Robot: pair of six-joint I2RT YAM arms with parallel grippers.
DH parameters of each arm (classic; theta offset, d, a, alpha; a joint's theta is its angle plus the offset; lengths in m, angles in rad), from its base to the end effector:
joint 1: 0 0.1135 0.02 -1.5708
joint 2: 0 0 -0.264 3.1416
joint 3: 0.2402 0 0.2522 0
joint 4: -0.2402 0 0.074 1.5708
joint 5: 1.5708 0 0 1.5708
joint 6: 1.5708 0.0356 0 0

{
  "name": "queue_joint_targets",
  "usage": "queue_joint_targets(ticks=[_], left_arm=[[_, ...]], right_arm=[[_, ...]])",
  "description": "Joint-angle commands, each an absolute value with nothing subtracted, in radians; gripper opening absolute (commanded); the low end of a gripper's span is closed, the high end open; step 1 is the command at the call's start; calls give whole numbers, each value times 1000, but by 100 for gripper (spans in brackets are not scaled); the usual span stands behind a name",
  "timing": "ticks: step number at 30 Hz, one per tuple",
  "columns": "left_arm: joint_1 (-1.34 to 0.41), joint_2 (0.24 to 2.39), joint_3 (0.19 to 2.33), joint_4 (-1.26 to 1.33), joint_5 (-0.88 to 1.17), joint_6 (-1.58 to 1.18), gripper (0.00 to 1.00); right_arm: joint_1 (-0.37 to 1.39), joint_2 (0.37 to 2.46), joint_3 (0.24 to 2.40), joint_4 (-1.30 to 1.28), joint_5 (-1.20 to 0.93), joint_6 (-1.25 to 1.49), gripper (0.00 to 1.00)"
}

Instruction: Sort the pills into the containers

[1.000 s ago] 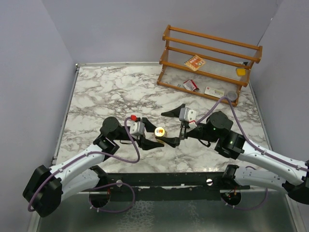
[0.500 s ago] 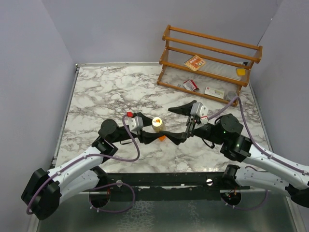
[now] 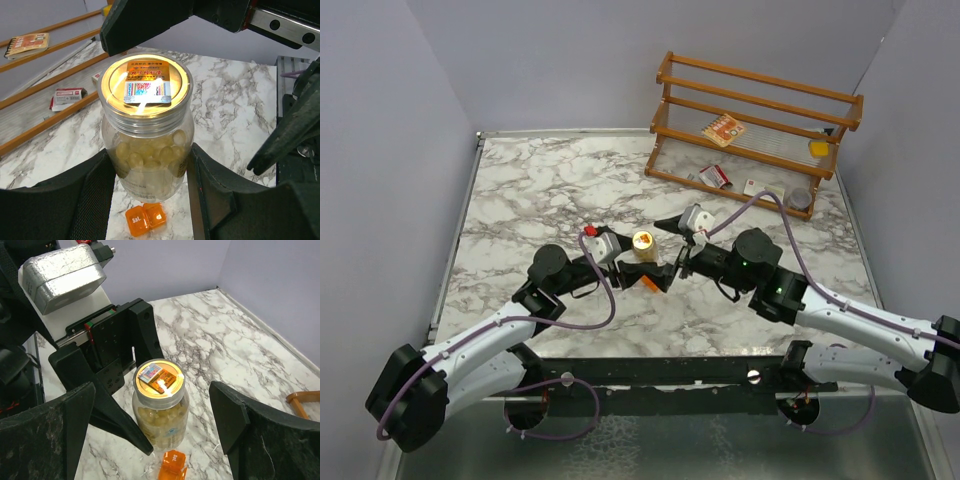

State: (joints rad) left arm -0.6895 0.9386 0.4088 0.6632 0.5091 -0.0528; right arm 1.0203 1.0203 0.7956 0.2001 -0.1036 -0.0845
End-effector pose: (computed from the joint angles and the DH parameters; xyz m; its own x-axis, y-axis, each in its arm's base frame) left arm 0.1509 -0.1469 0.2684 0.0535 -0.1038 -0.9932 0.9323 0.3614 0.0124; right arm 0.1242 0.2094 0.3397 0.0633 -0.0574 -0.9963 -0.8996 0.4289 -0.0818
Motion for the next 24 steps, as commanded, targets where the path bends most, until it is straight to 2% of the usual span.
queue_joint_targets(ticks=[1, 10, 17, 24], left_arm=[[-695, 940, 405, 680, 474, -37, 0], [-695, 933, 400, 679, 453, -33, 0], [-695, 905, 385, 679, 444, -35, 0], [-695, 902, 380, 678, 424, -28, 0]], right_arm=[[1033, 1029, 819, 293, -19, -112, 98], [1040, 1050, 808, 348, 41, -117, 98], [1039, 1064, 818, 336, 85, -117, 83], [1039, 1087, 816, 343, 62, -96, 83]])
